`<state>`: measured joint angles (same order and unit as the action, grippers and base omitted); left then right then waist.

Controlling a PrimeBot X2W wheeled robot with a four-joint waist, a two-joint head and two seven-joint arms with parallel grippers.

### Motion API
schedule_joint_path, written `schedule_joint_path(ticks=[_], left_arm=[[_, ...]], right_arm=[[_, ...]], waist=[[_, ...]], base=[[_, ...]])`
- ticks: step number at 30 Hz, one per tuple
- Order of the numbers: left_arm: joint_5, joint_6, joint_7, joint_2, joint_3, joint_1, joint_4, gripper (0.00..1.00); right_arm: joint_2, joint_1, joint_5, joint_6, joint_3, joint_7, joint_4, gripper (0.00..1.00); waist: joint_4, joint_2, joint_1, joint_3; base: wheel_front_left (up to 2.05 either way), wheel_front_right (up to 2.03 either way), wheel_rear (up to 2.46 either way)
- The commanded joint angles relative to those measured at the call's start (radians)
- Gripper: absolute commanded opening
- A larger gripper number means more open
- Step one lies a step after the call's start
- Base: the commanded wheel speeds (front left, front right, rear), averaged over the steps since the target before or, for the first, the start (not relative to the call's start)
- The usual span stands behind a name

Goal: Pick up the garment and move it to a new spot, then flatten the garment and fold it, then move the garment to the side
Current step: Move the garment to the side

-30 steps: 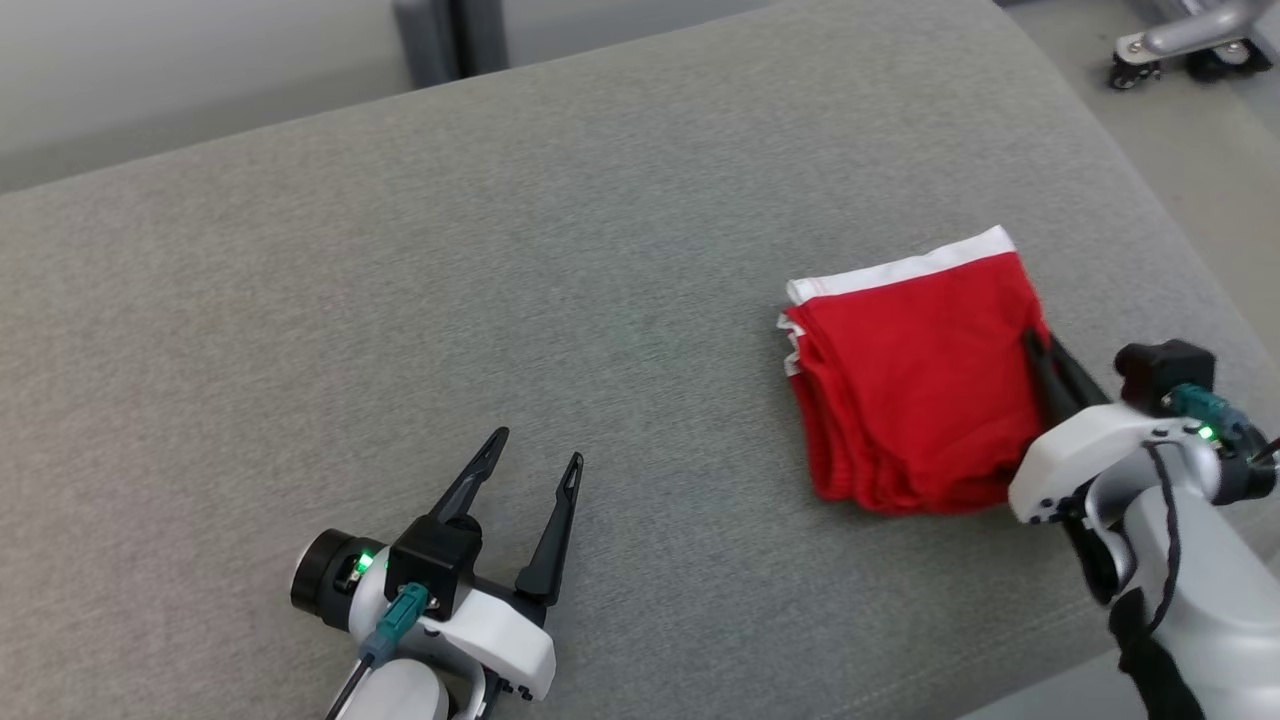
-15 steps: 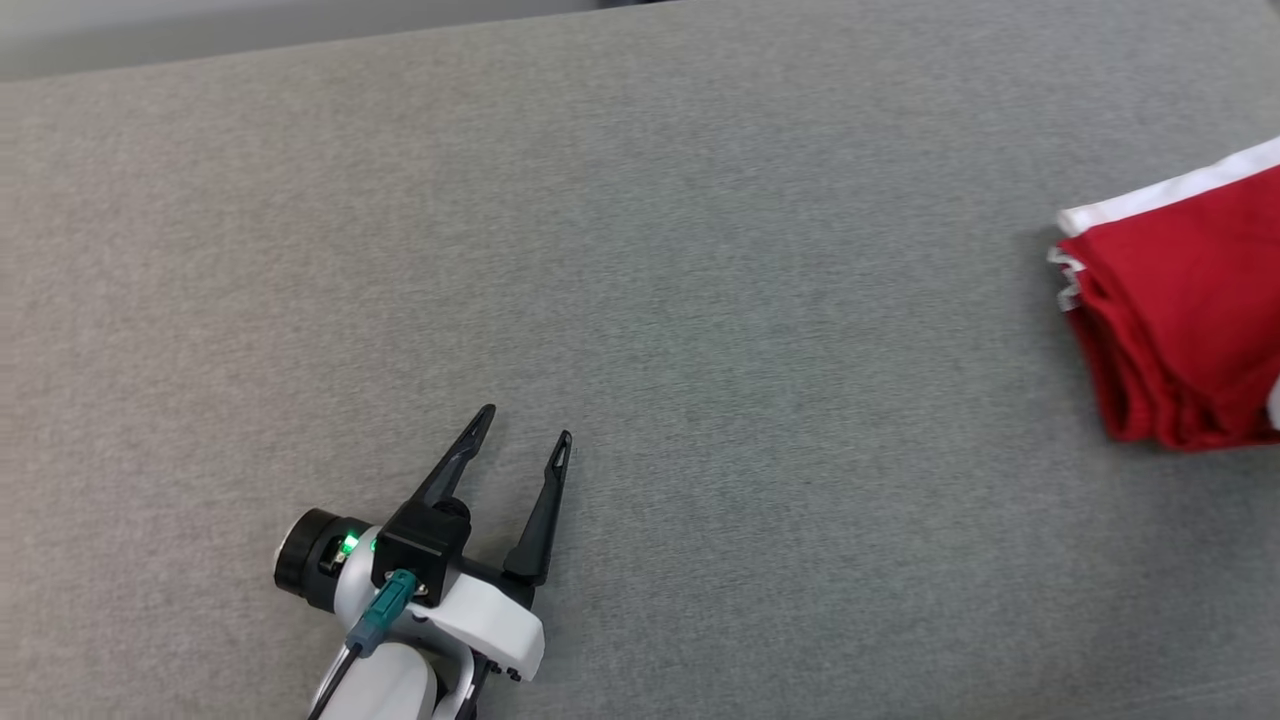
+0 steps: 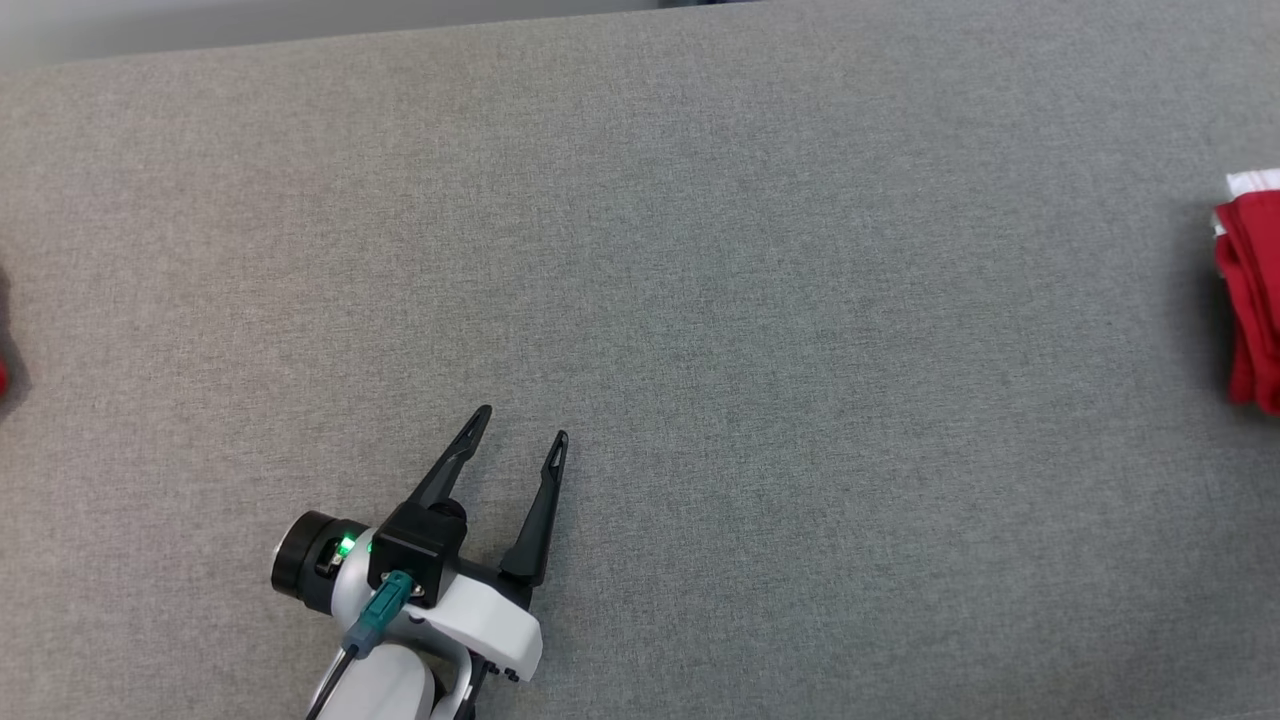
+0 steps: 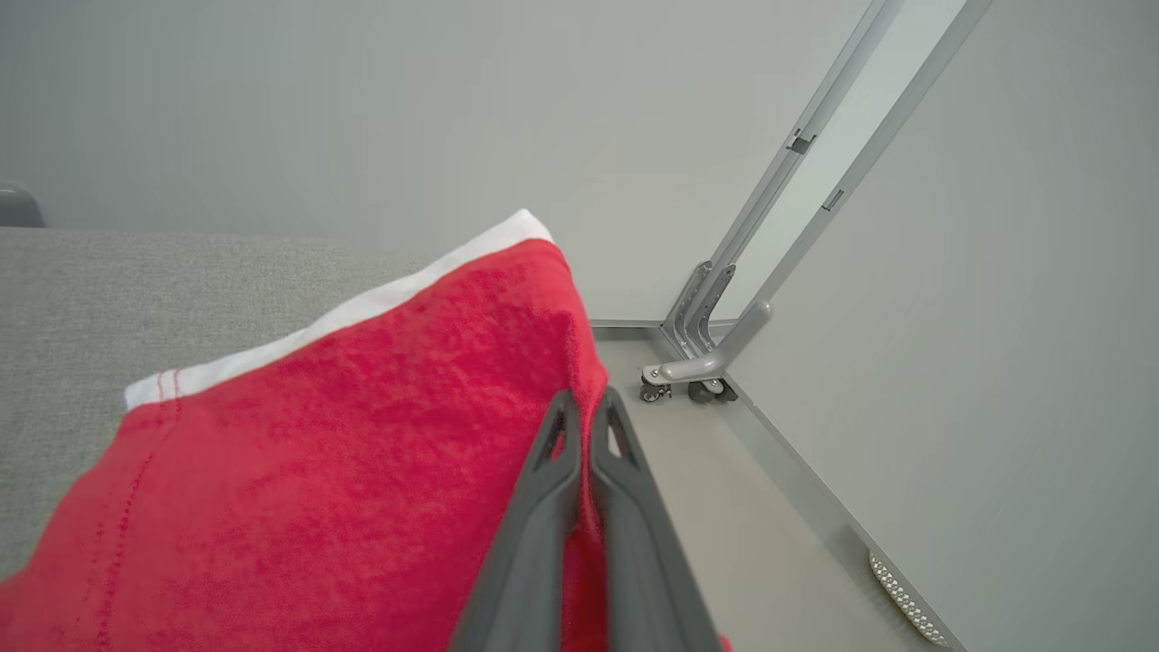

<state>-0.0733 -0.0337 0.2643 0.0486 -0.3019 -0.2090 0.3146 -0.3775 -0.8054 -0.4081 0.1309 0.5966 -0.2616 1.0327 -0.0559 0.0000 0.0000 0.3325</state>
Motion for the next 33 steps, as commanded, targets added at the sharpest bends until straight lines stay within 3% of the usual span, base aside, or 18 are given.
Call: schedule_joint_path(ticks=[1,2,9,18,24,33], left_arm=[[0.001,0.003,0.000,0.004,0.007,0.005,-0.002,1.00],[0.003,0.002,0.000,0.004,0.008,0.005,0.000,1.00],[-0.011,0.010,0.000,0.004,0.008,0.014,0.014,1.00],[-0.034,0.052,0.000,0.004,0.047,0.042,0.007,1.00],[-0.053,0.073,0.000,0.005,0.083,0.072,0.013,1.00],[-0.053,0.087,0.000,0.004,0.130,0.127,0.025,1.00]], right_arm=[[0.003,0.000,-0.016,0.000,0.018,-0.005,-0.031,0.59],[0.013,0.001,-0.031,0.000,0.031,-0.005,-0.044,1.00],[0.110,0.002,-0.027,0.000,0.028,-0.004,-0.165,1.00],[0.236,0.111,0.189,0.000,-0.250,-0.004,-0.369,1.00],[0.279,0.258,0.320,0.000,-0.374,-0.004,-0.458,1.00],[0.313,0.447,0.372,0.000,-0.455,-0.004,-0.508,1.00]], waist=[[-0.001,0.0000,0.0000,0.000],[-0.001,0.0000,0.0000,0.000],[-0.009,0.0000,0.0000,-0.025],[0.000,0.0000,0.0000,-0.089],[0.028,0.0000,0.0000,-0.149],[0.063,0.0000,0.0000,-0.226]], base=[[0.00,0.00,0.00],[0.00,0.00,0.00],[0.00,0.00,0.00],[0.00,0.00,0.00],[0.00,0.00,0.00],[0.00,0.00,0.00]])
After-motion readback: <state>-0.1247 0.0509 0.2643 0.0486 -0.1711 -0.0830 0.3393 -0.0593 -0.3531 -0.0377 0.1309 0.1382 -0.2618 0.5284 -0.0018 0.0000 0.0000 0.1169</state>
